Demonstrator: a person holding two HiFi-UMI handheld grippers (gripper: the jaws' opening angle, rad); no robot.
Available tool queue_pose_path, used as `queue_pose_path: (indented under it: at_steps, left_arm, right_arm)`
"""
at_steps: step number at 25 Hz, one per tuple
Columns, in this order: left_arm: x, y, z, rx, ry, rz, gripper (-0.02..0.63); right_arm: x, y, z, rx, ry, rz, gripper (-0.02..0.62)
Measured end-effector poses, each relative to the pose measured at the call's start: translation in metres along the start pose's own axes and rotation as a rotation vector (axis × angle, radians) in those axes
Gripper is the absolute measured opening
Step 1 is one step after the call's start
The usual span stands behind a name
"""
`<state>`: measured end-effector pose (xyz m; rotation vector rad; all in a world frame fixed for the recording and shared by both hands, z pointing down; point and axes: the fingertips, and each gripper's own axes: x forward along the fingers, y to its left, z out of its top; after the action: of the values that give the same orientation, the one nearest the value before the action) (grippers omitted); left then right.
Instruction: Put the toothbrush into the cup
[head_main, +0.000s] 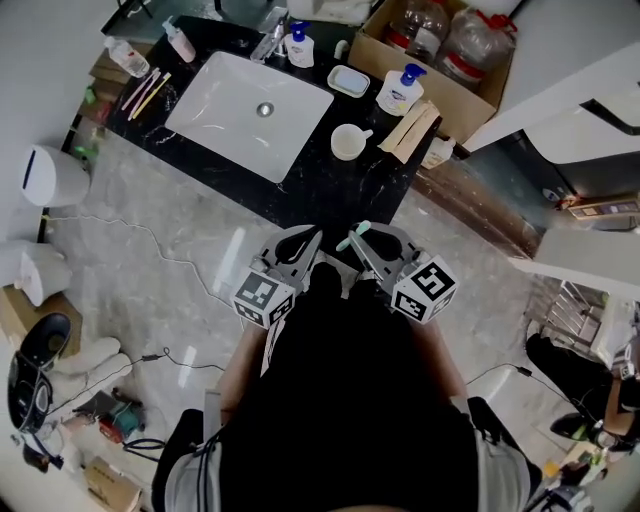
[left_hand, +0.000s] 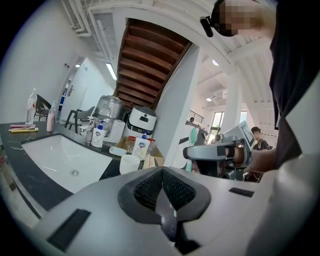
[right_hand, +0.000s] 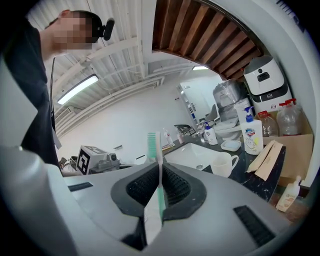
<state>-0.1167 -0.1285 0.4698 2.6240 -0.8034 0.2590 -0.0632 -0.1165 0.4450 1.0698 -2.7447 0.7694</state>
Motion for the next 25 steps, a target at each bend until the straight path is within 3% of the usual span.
queue_pose_path:
  at_steps: [10,25]
  left_arm:
    - [0.019,0.009,0.01,-0.015,-0.007,-0.032,0.009]
    - [0.058,0.024,0.026,-0.002,0.015,0.019,0.009]
  right_arm:
    - [0.009,-0.014,0.013,0.004,-0.004,-0.014,0.029]
    - [0.023,-0.062,0.055,-0.02,-0.046,0.026,0.029]
